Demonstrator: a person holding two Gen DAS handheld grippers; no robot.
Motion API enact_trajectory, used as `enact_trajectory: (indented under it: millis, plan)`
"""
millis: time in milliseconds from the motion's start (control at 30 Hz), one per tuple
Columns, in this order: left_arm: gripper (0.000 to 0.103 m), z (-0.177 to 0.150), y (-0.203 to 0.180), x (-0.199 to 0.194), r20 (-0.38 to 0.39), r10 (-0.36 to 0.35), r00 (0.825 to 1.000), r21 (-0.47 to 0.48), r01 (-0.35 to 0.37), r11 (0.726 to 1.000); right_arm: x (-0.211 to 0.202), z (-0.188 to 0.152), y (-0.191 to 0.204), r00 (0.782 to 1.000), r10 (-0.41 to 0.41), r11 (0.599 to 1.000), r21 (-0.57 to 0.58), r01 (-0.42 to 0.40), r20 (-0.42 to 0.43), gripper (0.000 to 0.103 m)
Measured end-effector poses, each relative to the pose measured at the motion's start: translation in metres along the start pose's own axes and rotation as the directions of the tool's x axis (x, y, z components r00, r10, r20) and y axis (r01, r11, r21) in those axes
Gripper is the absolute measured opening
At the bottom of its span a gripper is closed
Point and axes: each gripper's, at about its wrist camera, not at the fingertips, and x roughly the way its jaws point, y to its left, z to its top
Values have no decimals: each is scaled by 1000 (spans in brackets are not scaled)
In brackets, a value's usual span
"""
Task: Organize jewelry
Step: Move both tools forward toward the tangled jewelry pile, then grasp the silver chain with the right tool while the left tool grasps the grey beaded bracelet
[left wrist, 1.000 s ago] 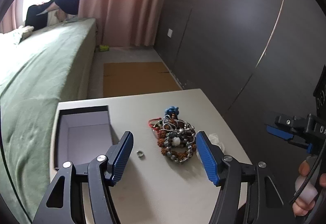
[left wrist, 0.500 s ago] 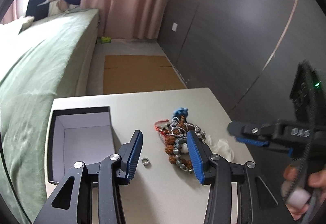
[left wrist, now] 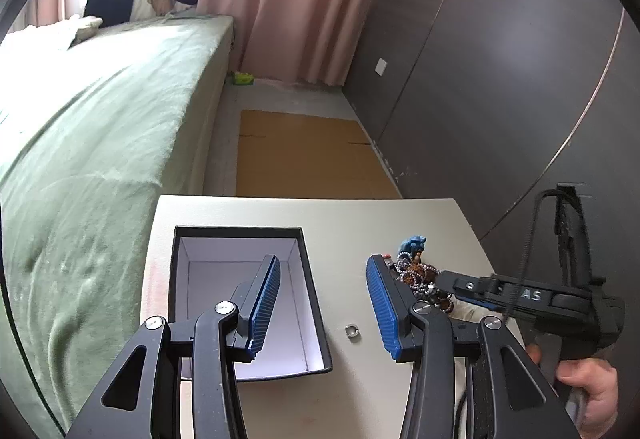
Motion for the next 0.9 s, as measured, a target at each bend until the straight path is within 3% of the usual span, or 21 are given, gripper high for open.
enact_trajectory:
  millis: [100, 233, 333, 600, 633, 767, 800, 900]
  plan:
    - [47, -2, 1, 0, -7, -6, 1000, 4, 6, 1000, 5, 1, 8, 998, -61, 998, -18, 62, 18, 50]
    - [47, -2, 4, -2, -5, -17, 1000, -3, 17, 1000, 12, 2, 14, 991, -133, 991, -31, 134, 34, 39]
    - [47, -3, 5, -2, -8, -24, 1000, -11, 24, 1000, 13, 2, 19, 983, -177, 983, -51, 179, 47, 39]
    - [47, -4, 3, 0, -4, -28, 1000, -5, 28, 1000, 20, 1, 25, 945, -315, 941, -96, 323, 88, 37]
    - [47, -5, 3, 0, -3, -25, 1000, -1, 25, 1000, 19, 1, 23, 943, -322, 939, -97, 330, 88, 32]
    - [47, -8, -1, 5, -17, -18, 1000, 10, 18, 1000, 8, 3, 12, 971, -228, 972, -49, 232, 73, 20]
    - [47, -8, -4, 7, -21, -21, 1000, 13, 21, 1000, 3, 4, 6, 982, -177, 984, -24, 179, 64, 9]
    - [47, -11, -14, 12, -29, -26, 999, 35, 27, 999, -13, 6, -8, 993, -86, 996, 16, 85, 80, 9]
